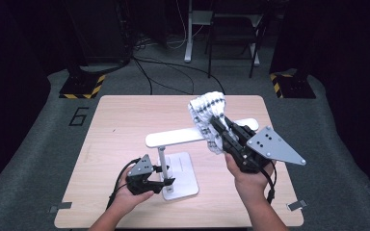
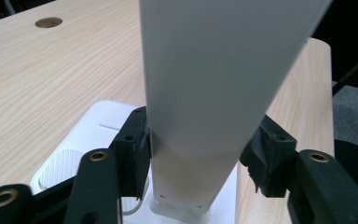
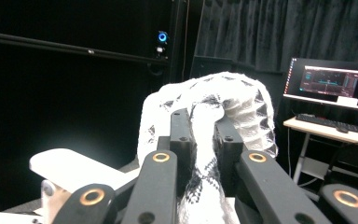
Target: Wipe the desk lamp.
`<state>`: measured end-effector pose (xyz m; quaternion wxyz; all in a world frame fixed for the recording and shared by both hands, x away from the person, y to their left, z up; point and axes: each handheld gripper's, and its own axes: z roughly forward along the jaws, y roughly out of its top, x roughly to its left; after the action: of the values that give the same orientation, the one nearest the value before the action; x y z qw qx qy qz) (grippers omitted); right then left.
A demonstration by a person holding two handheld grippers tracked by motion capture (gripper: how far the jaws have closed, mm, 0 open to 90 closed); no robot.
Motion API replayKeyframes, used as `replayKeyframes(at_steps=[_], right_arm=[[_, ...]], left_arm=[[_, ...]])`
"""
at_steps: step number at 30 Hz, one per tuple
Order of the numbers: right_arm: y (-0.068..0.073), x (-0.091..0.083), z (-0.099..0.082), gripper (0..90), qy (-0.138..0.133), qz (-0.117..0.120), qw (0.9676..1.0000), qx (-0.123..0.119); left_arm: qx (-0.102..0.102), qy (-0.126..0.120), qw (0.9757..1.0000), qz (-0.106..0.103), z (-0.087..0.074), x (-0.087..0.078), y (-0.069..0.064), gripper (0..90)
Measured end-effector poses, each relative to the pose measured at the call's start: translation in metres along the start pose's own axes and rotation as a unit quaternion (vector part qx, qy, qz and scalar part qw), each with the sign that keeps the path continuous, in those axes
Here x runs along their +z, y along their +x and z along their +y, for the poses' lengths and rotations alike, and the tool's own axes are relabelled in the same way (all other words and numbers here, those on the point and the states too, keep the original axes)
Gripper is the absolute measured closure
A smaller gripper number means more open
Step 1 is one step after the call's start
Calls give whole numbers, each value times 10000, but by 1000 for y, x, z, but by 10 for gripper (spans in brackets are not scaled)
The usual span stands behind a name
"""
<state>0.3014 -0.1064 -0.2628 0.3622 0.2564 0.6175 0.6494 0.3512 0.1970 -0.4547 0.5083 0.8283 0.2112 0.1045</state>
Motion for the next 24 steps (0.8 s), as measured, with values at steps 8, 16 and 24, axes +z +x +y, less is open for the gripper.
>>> replayKeyframes(at_steps=[8, 16, 24], right_arm=[[1, 13, -14, 808, 382, -38, 9993, -40], [6, 21, -23, 806, 646, 43, 9978, -125], [3, 18, -25, 806, 763, -70, 9966, -305]], left_arm=[[61, -400, 9992, -6, 6, -9, -1, 418], [55, -557, 9984, -40, 14, -14, -1, 473], [92, -652, 9978, 0, 11, -13, -1, 526]])
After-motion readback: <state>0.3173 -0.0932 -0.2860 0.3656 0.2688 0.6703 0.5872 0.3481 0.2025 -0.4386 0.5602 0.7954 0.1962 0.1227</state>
